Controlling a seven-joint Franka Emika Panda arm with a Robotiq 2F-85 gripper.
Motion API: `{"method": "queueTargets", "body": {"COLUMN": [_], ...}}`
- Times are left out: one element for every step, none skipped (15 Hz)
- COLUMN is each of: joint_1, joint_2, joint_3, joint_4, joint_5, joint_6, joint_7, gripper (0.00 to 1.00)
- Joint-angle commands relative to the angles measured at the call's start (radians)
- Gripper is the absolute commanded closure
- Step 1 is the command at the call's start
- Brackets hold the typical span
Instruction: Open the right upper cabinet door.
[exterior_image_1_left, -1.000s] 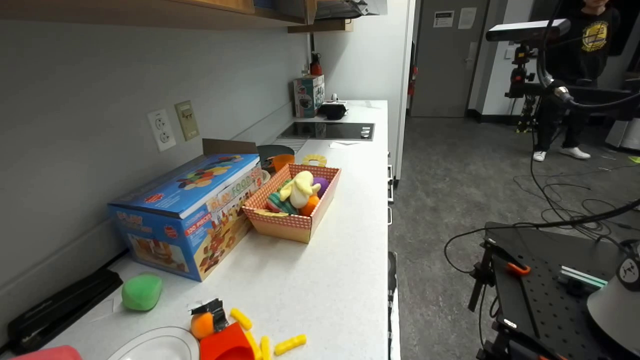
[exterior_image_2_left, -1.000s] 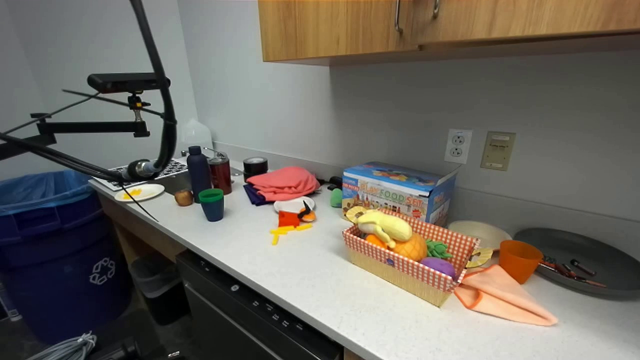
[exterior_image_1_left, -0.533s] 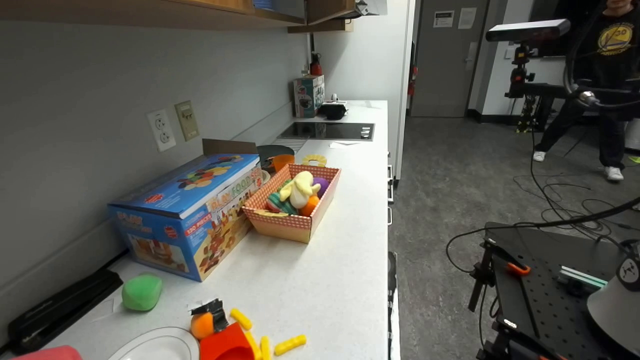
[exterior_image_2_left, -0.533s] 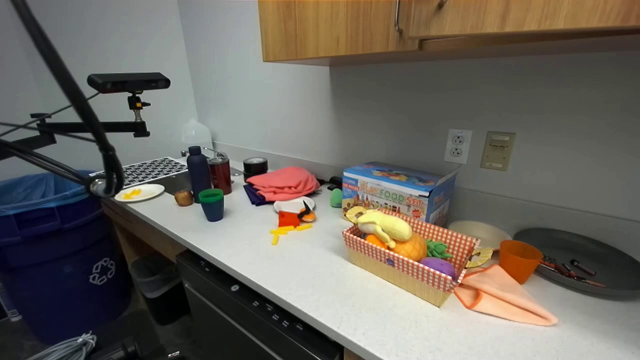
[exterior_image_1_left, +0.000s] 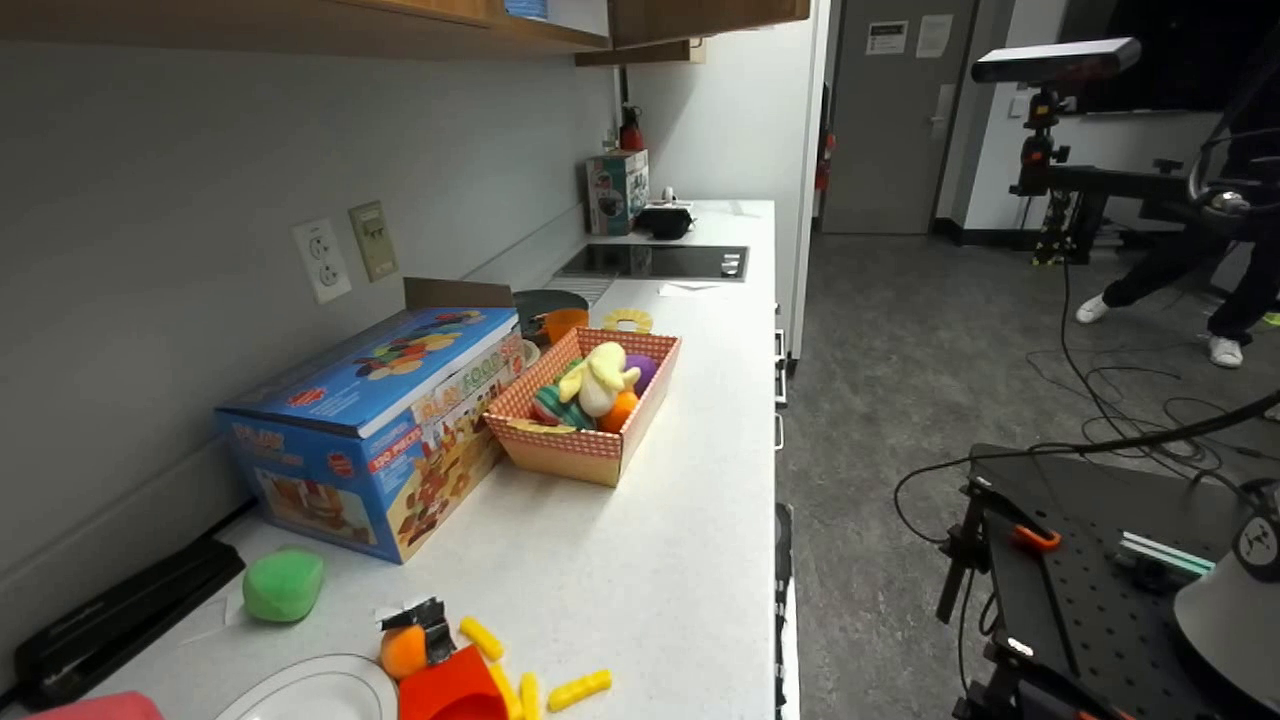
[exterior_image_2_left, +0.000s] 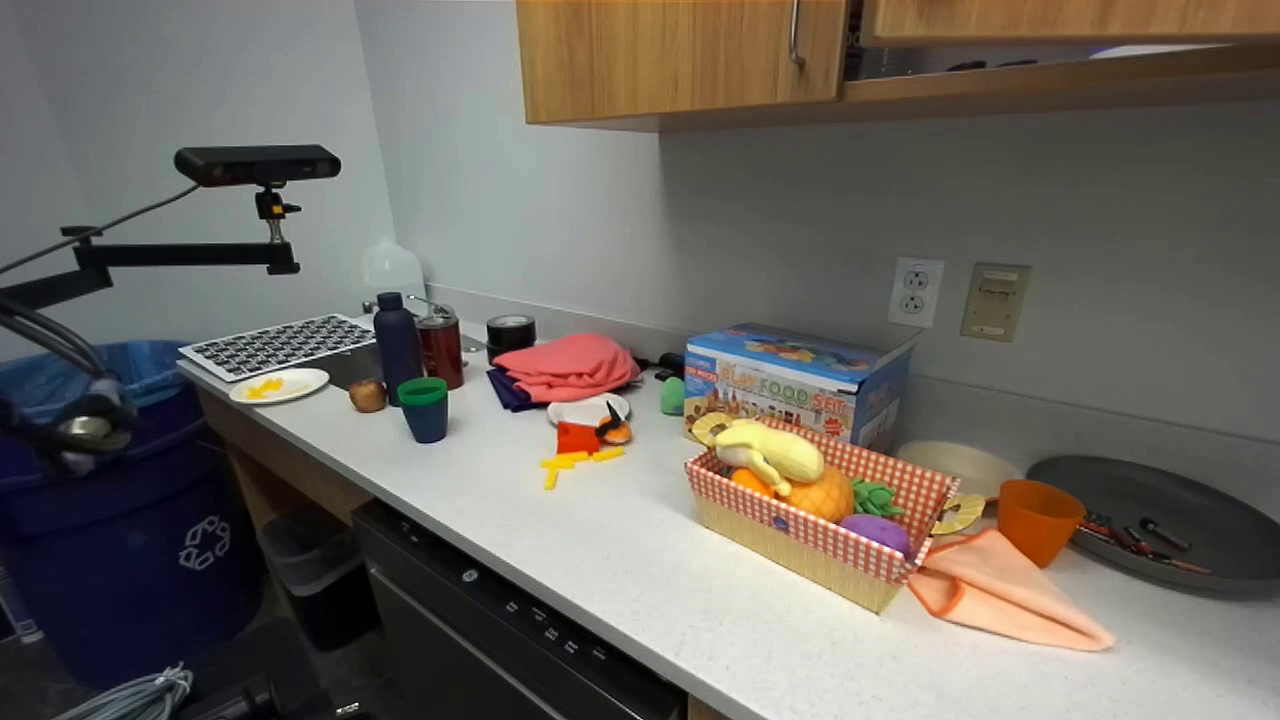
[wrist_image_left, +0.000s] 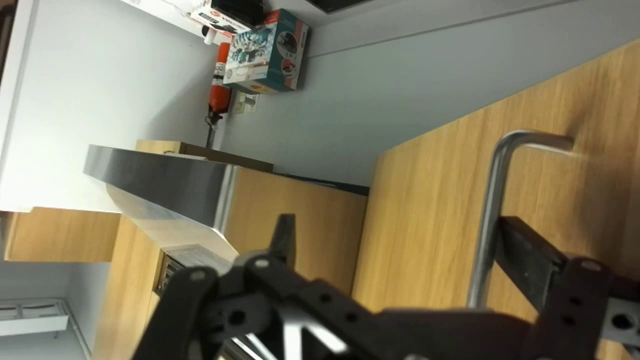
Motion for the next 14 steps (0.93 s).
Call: {"method": "queueTargets", "body": {"joint_1": [-0.026,-0.092,-0.110,-0.140,-0.167,-0.192,-0.220,-0.248,-0.279,-0.306,-0.328,-0.344,-0.348,-0.343], "joint_2": [0.005,0.015,0.013,0.014,0.021,0.028,0.038,0.048,0.059,0.071,0.081,0.090,0.095,0.098], "joint_3": [-0.093,-0.065,-0.065,-0.054,-0.049,-0.042,-0.033,-0.021,-0.003,0.016,0.031,0.043,0.046,0.044], "joint_4": [-0.016,-0.029,-0.037,-0.043,-0.047,-0.051,-0.054,-0.054,-0.052,-0.050,-0.048,-0.047,-0.047,-0.047], "joint_5": [0.058,0.147,0.179,0.217,0.255,0.290,0.317,0.339,0.355,0.365,0.370,0.376,0.387,0.405], "joint_6": [-0.063,-0.032,-0.030,-0.029,-0.025,-0.019,-0.011,-0.009,-0.019,-0.034,-0.044,-0.052,-0.065,-0.077], "joint_7": [-0.044,-0.093,-0.106,-0.130,-0.157,-0.182,-0.201,-0.219,-0.238,-0.260,-0.289,-0.321,-0.369,-0.418], "gripper": [0.00,0.00,0.00,0.00,0.00,0.00,0.00,0.00,0.00,0.00,0.00,0.00,0.00,0.00]}}
